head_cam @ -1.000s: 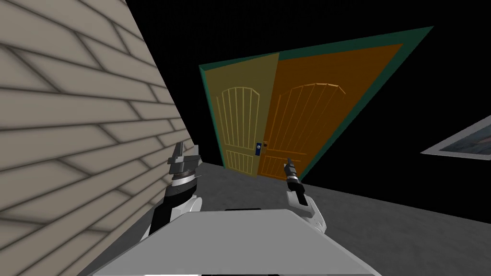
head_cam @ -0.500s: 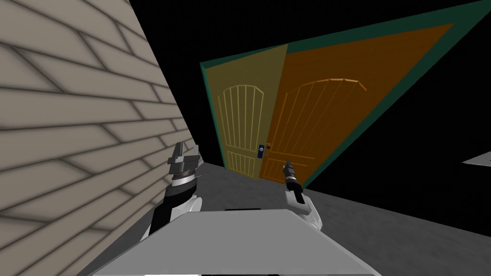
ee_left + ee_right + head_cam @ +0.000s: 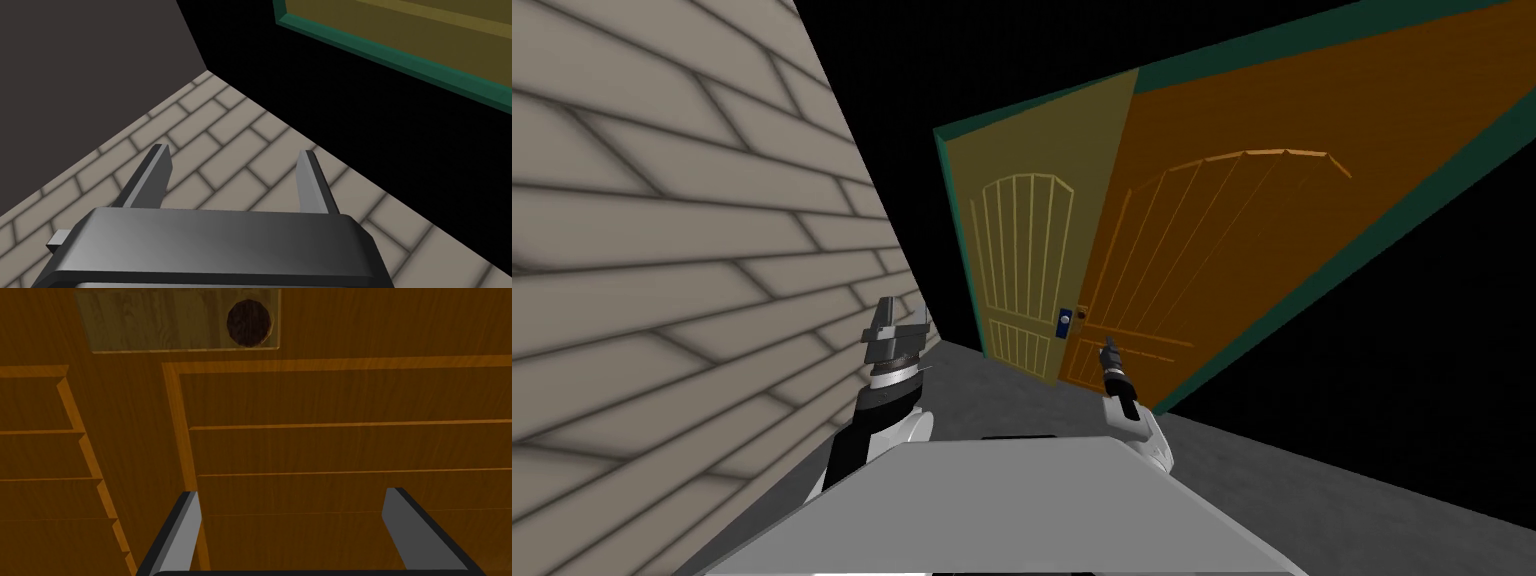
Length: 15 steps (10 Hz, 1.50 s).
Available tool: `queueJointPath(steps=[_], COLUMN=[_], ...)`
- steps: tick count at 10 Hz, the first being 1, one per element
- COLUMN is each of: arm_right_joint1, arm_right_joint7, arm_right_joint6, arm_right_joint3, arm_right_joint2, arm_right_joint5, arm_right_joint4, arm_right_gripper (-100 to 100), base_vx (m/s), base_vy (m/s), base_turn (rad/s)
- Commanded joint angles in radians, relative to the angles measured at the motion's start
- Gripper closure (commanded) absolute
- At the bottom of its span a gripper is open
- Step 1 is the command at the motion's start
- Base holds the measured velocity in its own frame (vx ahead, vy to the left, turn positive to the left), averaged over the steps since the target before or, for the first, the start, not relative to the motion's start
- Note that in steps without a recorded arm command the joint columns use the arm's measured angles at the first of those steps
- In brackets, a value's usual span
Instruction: Pull the door open
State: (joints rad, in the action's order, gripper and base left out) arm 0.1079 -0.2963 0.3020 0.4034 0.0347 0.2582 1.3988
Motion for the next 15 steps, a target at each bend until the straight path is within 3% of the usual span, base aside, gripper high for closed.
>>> queueJointPath(steps=[1, 3, 4, 11, 12, 14, 15], arm_right_joint1=[-0.024, -0.044, -0.038, 0.039, 0.039, 0.048, 0.045], arm_right_joint7=[-0.006, -0.01, -0.009, -0.01, -0.01, -0.011, -0.012], arm_right_joint6=[-0.009, -0.013, -0.014, -0.034, -0.034, -0.039, -0.039], arm_right_joint3=[0.006, 0.004, 0.004, 0.121, 0.121, 0.153, 0.152], arm_right_joint2=[-0.011, -0.02, -0.017, 0.071, 0.071, 0.094, 0.094], arm_right_joint5=[0.013, 0.021, 0.019, 0.0, 0.0, -0.006, -0.007], arm_right_joint4=[-0.034, -0.054, -0.045, -0.073, -0.073, -0.083, -0.084], arm_right_gripper=[-100, -100, -100, -100, -100, -100, -100], base_vx=[0.204, 0.226, 0.105, -0.098, 0.016, 0.108, 0.178], base_vy=[-0.01, -0.007, -0.002, -0.064, 0.017, 0.035, 0.017], base_turn=[0.136, 0.137, 0.027, -0.131, -0.024, -0.023, 0.045])
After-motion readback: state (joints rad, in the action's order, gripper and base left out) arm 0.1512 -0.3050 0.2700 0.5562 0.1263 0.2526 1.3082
